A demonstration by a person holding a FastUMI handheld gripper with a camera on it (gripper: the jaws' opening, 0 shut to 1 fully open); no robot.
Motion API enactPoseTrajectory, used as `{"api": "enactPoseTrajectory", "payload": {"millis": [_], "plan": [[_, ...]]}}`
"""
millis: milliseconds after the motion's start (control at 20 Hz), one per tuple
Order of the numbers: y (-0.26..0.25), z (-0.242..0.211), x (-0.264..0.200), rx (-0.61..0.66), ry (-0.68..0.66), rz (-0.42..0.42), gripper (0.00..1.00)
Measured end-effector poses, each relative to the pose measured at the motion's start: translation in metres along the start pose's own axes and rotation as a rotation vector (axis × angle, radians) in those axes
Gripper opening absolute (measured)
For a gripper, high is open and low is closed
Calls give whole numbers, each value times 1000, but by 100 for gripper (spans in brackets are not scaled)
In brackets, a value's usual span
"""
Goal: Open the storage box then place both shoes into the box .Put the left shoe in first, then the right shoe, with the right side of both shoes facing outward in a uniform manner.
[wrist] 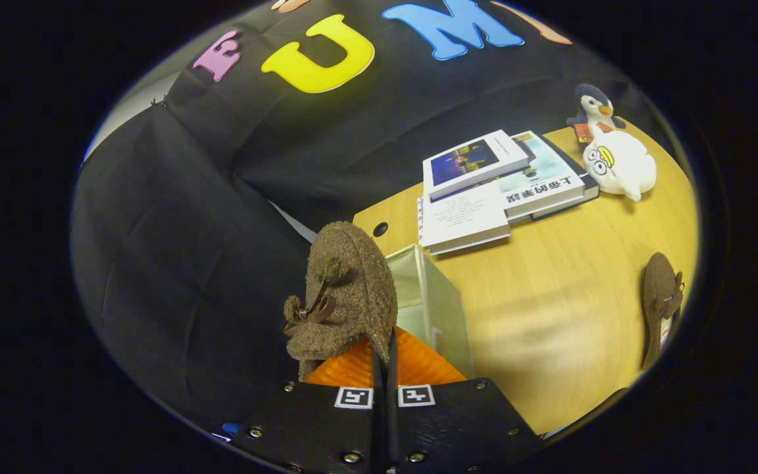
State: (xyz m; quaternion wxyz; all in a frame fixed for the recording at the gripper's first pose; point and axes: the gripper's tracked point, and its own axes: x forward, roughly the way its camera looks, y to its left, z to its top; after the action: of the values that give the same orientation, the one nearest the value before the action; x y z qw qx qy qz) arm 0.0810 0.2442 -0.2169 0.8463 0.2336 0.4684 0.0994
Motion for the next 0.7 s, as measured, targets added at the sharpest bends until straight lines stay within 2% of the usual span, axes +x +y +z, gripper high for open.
{"api": "enactPoseTrajectory", "payload": {"millis": [500,650,700], "plan": [[9,-79,98,-48,135,-156,0],[15,-95,105,-82,173,-159,2],[18,-99,111,-104,175,-144,7]]}}
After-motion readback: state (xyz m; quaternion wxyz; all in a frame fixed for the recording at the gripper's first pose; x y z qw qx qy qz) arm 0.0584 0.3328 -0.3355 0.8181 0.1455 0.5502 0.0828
